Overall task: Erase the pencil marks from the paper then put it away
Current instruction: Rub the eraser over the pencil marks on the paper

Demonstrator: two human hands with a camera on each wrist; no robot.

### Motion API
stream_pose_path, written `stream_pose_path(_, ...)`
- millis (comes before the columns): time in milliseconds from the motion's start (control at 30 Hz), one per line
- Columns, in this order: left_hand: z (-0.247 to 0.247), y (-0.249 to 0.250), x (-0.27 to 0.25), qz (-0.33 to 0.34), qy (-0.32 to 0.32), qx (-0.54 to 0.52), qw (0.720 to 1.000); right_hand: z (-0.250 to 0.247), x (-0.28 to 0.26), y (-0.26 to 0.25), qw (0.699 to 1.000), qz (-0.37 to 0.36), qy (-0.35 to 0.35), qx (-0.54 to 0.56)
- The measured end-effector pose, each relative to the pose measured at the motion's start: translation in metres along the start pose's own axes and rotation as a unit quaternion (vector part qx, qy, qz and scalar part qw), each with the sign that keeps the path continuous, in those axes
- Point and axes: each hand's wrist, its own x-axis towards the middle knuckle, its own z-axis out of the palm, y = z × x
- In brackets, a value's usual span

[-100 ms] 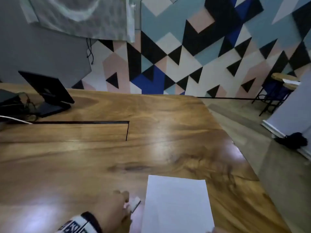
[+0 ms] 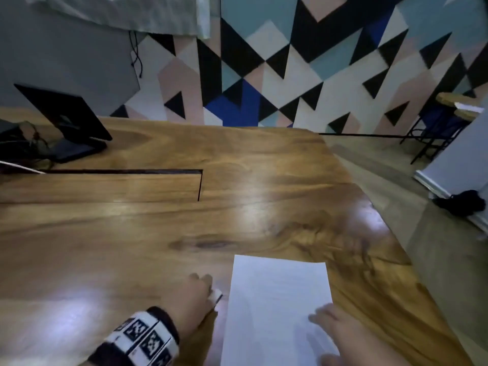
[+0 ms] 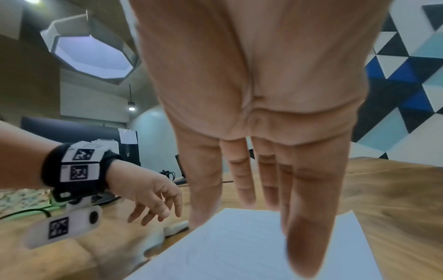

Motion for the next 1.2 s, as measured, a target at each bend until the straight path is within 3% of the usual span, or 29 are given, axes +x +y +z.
stream_pose_path(67, 0.009, 0.008, 0.009, -0.004, 0.016, 0.032, 0.999, 0.002, 0.025, -0.016, 0.981, -0.014, -0.120, 0.149)
stream_pose_path(100, 0.013, 0.010, 0.011, -0.009, 0.019, 0.039, 0.999, 0.004, 0.032, -0.019, 0.974, -0.032, -0.157, 0.161)
stream_pose_path(200, 0.020, 0.011, 0.015, -0.013, 0.044, 0.025, 0.999, 0.028, 0.059, -0.024, 0.973, -0.023, -0.174, 0.151)
stream_pose_path(500, 0.027, 0.009, 0.023, -0.058, 0.086, -0.128, 0.986, 0.070, 0.101, -0.029, 0.964, -0.105, -0.180, 0.167)
stream_pose_path(833, 0.007, 0.023, 0.050, -0.025, 0.102, -0.291, 0.951, 0.072, 0.098, -0.044, 0.963, -0.120, -0.174, 0.165)
stream_pose_path(1000, 0.008, 0.029, 0.071, -0.036, 0.088, -0.255, 0.962, 0.063, 0.114, -0.041, 0.976, -0.116, -0.122, 0.139)
stream_pose_path(1200, -0.007, 0.032, 0.084, -0.043, 0.126, -0.205, 0.970, 0.065, 0.129, -0.038, 0.973, -0.115, -0.130, 0.153)
